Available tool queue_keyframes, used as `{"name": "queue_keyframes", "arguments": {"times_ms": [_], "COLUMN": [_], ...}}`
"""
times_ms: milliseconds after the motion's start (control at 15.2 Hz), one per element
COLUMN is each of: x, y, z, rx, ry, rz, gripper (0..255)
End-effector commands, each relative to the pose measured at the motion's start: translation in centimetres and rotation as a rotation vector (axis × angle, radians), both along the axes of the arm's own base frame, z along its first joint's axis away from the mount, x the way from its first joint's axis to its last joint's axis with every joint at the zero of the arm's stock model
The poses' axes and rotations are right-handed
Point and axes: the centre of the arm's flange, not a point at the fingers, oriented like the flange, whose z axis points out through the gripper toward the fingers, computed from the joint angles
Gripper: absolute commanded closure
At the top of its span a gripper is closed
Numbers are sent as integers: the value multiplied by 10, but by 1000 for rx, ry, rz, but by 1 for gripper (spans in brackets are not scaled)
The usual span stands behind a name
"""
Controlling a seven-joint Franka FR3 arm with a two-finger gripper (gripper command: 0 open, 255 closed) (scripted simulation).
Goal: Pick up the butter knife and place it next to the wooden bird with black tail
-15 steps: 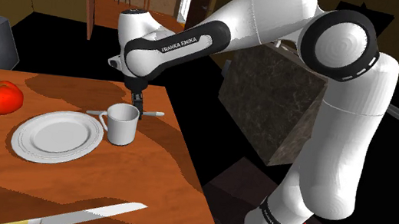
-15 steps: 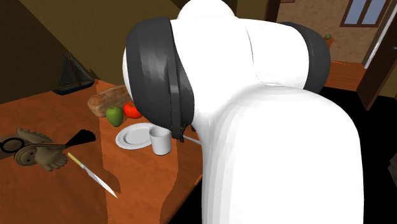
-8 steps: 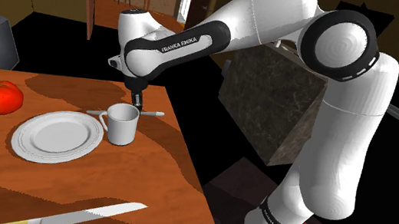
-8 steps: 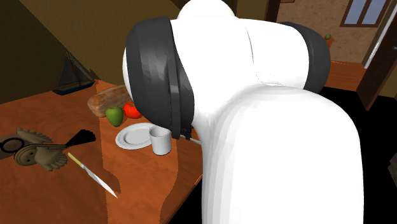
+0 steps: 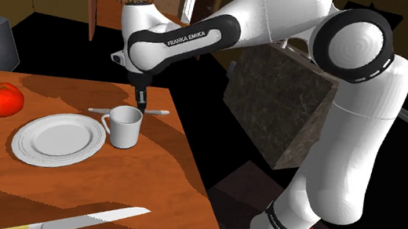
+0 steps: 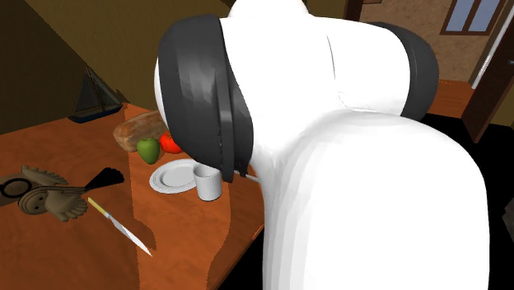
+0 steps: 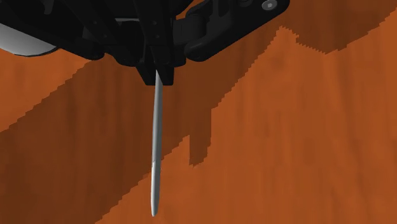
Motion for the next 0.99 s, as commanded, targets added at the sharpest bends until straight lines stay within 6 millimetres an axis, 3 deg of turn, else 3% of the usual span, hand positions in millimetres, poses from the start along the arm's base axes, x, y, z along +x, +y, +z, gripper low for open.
{"name": "queue_keyframes", "arguments": {"times_ms": [0, 924], "x": [1, 1], "y": [0, 0], "z": [12, 85], "rx": [0, 0], "ry": [0, 0], "rz": [0, 0], "gripper": [255, 255]}}
